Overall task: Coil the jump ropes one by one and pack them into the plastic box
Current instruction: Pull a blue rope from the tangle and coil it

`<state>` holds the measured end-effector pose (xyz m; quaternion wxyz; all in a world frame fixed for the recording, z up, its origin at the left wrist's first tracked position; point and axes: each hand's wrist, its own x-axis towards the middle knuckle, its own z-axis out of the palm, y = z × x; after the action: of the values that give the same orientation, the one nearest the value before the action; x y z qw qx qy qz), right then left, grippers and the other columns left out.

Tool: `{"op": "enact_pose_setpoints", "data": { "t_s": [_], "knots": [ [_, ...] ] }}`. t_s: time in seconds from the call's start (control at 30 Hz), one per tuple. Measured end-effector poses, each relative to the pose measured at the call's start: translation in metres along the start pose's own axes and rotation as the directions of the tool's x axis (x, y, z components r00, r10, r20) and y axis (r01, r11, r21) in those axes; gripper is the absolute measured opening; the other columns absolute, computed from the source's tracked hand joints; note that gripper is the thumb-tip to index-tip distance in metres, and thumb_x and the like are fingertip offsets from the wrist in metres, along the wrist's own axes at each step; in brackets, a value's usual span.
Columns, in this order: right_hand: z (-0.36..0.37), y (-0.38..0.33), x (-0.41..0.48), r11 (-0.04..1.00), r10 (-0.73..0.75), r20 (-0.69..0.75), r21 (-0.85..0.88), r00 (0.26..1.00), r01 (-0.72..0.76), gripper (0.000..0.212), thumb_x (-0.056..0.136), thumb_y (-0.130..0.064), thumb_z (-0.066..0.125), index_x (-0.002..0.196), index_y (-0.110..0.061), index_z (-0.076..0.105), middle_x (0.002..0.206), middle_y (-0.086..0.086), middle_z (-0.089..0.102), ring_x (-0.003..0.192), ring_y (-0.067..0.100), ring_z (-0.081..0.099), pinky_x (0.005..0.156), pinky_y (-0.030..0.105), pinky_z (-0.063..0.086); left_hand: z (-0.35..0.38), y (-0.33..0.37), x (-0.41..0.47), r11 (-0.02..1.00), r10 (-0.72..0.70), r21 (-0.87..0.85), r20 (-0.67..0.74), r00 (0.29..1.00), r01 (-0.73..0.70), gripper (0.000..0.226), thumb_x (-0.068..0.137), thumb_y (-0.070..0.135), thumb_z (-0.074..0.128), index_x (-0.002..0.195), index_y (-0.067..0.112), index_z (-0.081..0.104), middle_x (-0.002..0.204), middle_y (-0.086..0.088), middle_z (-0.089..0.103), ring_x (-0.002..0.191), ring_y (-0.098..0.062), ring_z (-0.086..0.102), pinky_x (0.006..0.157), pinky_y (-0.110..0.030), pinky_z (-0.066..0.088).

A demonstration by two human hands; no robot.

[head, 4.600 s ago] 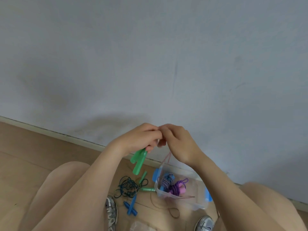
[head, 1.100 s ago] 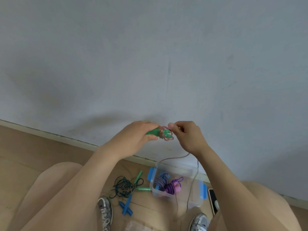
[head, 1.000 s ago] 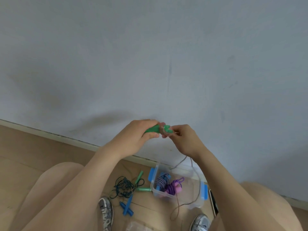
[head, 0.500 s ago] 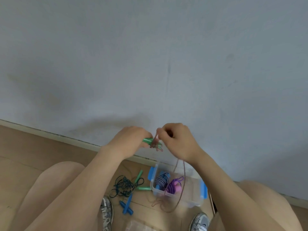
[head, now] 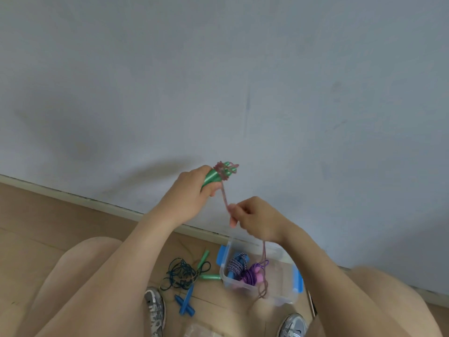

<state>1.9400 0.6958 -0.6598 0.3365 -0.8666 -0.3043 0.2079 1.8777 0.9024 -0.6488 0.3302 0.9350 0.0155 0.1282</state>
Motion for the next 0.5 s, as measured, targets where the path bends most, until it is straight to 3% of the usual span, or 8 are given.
{"op": "enact_pose_setpoints", "data": {
  "t_s": [0.1, 0.23, 0.33, 0.43, 0.5],
  "knots": [
    [0.009, -0.019, -0.008, 0.993, -0.114, 0.010, 0.028, 0.993, 0.114, 0.049, 0.110, -0.038, 0.047, 0.070, -0.021, 0.069, 0.053, -0.002, 0.043, 0.047, 0.011, 0.037, 0.055, 0.025, 0.037, 0.006, -0.016, -0.003, 0.966, -0.082, 0.247, 0.014, 0.997, 0.076, 0.021, 0.106, 0.037, 0.055, 0.113, 0.021, 0.043, 0.094, -0.003, 0.067, 0.078, -0.026, 0.066, 0.071, -0.047, 0.058],
    [0.005, -0.024, -0.013, 0.966, -0.211, -0.150, 0.117, 0.966, 0.229, 0.036, 0.101, -0.028, 0.061, 0.068, -0.013, 0.062, 0.052, -0.012, 0.044, 0.051, 0.007, 0.037, 0.054, 0.024, 0.036, 0.011, -0.014, -0.007, 0.920, -0.062, 0.392, 0.088, 0.994, 0.023, 0.023, 0.105, 0.026, 0.059, 0.107, 0.034, 0.038, 0.088, -0.001, 0.060, 0.074, -0.024, 0.058, 0.064, -0.042, 0.052],
    [0.000, -0.019, -0.011, 0.971, -0.225, -0.266, 0.022, 0.937, 0.239, 0.024, 0.099, -0.026, 0.060, 0.076, -0.024, 0.069, 0.051, -0.016, 0.050, 0.050, 0.007, 0.042, 0.056, 0.030, 0.041, 0.012, -0.013, -0.006, 0.937, -0.020, 0.347, 0.161, 0.987, -0.038, 0.031, 0.099, 0.015, 0.066, 0.093, 0.036, 0.044, 0.085, 0.006, 0.061, 0.077, -0.019, 0.058, 0.068, -0.040, 0.053],
    [-0.006, -0.007, -0.002, 0.970, -0.239, -0.410, -0.150, 0.880, 0.194, 0.016, 0.098, -0.033, 0.063, 0.087, -0.030, 0.074, 0.056, -0.014, 0.053, 0.057, 0.007, 0.051, 0.062, 0.033, 0.049, 0.007, -0.010, -0.006, 0.983, 0.010, 0.172, 0.299, 0.954, -0.065, 0.032, 0.096, 0.013, 0.072, 0.085, 0.030, 0.048, 0.083, 0.007, 0.060, 0.077, -0.016, 0.057, 0.067, -0.034, 0.046],
    [-0.012, 0.002, 0.003, 0.984, -0.180, -0.456, -0.092, 0.872, 0.155, 0.008, 0.097, -0.036, 0.070, 0.095, -0.031, 0.076, 0.056, -0.011, 0.053, 0.057, 0.007, 0.052, 0.062, 0.030, 0.049, 0.005, -0.006, -0.006, 0.997, 0.050, 0.040, 0.340, 0.939, -0.068, 0.030, 0.095, 0.015, 0.074, 0.085, 0.028, 0.049, 0.085, 0.005, 0.060, 0.080, -0.020, 0.058, 0.069, -0.035, 0.044]
  ]
}}
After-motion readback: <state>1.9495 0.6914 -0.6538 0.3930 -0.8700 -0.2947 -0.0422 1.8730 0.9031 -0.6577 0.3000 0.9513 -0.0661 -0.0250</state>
